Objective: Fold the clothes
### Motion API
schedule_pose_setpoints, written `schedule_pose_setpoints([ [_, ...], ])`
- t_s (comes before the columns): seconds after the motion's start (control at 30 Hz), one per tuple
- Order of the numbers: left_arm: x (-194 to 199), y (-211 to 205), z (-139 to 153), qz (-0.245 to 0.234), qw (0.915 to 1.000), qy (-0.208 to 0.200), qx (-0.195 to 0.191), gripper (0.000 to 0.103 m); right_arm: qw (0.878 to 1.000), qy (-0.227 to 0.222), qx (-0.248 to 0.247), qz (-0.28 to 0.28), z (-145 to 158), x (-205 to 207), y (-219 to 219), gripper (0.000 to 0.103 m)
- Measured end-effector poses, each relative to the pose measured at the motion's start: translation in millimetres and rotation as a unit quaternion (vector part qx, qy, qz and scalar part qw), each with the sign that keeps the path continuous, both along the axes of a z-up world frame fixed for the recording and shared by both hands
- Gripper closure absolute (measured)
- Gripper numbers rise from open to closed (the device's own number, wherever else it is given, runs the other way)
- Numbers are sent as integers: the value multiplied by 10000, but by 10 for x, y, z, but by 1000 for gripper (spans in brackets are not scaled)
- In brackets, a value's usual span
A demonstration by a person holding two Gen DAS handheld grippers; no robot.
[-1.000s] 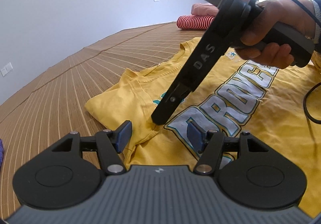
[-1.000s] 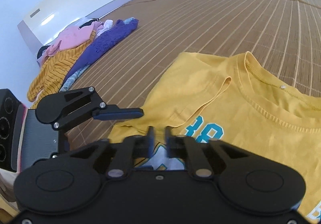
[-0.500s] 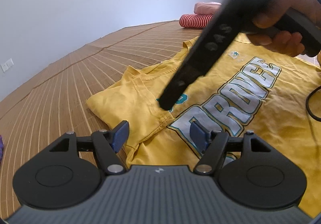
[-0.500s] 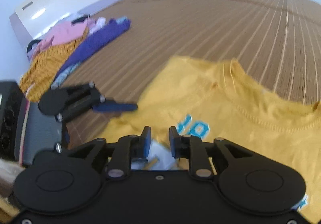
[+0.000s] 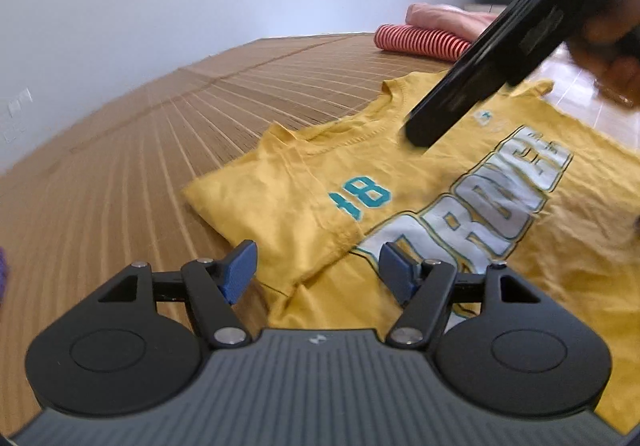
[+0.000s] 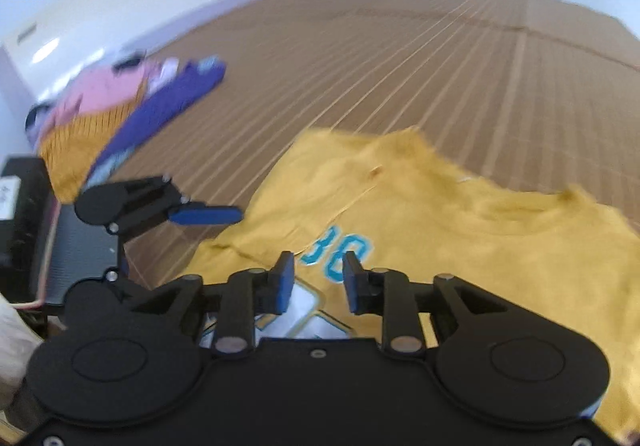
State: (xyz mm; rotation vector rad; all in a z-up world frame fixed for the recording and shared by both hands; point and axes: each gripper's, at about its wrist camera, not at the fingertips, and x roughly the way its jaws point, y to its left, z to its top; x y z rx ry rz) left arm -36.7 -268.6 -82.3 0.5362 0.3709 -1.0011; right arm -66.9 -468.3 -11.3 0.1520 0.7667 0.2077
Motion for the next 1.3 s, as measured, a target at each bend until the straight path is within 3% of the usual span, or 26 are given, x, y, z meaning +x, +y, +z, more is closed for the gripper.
schedule_pose_setpoints([
  [0.2,-232,-130,341,-77,9994,-335,74,30,9968,-520,293,-524,208,-640,-406,56],
  [0.4,-432,-476,647,-102,9994,157,-299,30,9854,-834,523,-1391,119,-1330,-940,47],
  [0.53,-570,-895,655,-266,9979,513,-281,30,9654,-1002,927,-2223,-68,-1749,-1338,45],
  [0.63,-668,-1215,645,-307,9960,791,-275,30,9525,-998,1135,-2643,-230,-1974,-1542,34],
  [0.8,-881,-1715,533,-297,9956,832,-307,30,9414,-1028,1063,-3030,-400,-2195,-1751,34],
  [0.93,-959,-2052,317,-240,9959,854,-156,30,9309,-1174,1352,-3184,-472,-2239,-1941,34],
  [1.07,-1008,-2118,126,-247,9969,739,87,30,9269,-1119,1609,-3200,-588,-2133,-2030,36],
  [1.2,-1008,-2041,0,-243,9961,830,168,30,9133,-1141,2329,-3140,-754,-2009,-2132,38],
  [1.27,-999,-1990,-31,-244,9956,894,96,30,9078,-1169,2475,-3176,-790,-1948,-2149,44],
  [1.3,-992,-1968,-35,-243,9953,931,63,30,9074,-1154,2460,-3206,-800,-1911,-2153,59],
])
